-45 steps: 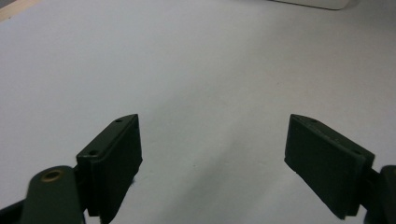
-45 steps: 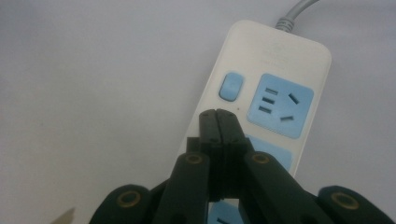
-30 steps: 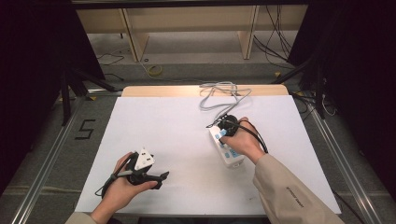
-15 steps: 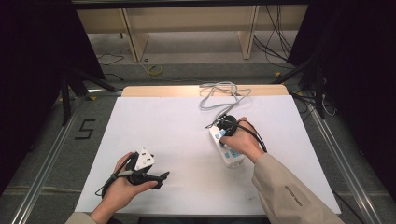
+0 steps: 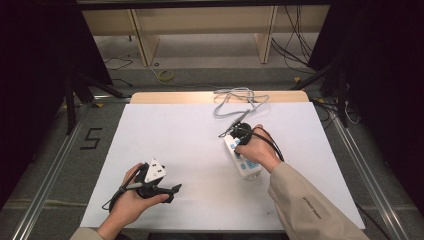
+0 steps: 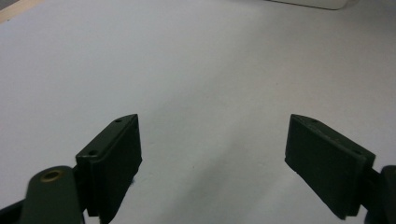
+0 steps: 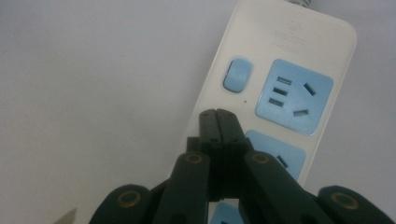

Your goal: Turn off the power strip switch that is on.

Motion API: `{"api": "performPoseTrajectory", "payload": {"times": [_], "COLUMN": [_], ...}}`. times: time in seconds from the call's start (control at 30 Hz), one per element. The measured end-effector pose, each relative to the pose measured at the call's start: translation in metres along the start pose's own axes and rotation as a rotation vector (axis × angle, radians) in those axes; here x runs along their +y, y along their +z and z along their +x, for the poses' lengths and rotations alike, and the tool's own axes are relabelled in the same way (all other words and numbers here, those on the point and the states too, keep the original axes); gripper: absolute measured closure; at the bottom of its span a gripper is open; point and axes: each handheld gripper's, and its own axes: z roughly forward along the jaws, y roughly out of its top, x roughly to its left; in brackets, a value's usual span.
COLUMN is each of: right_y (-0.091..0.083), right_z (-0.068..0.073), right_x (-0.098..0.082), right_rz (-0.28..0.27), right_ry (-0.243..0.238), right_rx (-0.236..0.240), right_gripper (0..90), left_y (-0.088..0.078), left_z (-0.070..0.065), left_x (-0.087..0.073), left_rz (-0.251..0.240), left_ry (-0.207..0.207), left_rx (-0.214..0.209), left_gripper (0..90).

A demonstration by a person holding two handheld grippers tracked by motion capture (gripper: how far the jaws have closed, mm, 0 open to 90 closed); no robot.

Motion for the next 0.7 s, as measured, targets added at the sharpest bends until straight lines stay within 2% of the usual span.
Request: {"api": "performPoseTrajectory", "payload": {"times": [0.1, 0.43, 0.7], "right_y": [0.0004, 0.0012, 0.0015], "right_z": [0.0007, 0.0003, 0.0018], "right_x": [0.0012, 0.0067, 0.0086], "right_rz": [0.004, 0.044, 0.058], "right_ry": [-0.012, 0.001, -0.008], "right_rx": [-0.009, -0.006, -0.016], "right_gripper": [90.0, 90.0, 90.0], "left_y": [0.0002, 0.0003, 0.0006], "left_z": [-0.0001, -0.0005, -0.0005], "left_x": [0.0001, 0.0002, 0.0005], "left_rz": [-0.001, 0.0, 0.004], "left_ry": [0.0, 0.0, 0.005], "left_rx": [0.001, 0.001, -0.001], "left_gripper": [18.1, 18.1, 18.2]}}
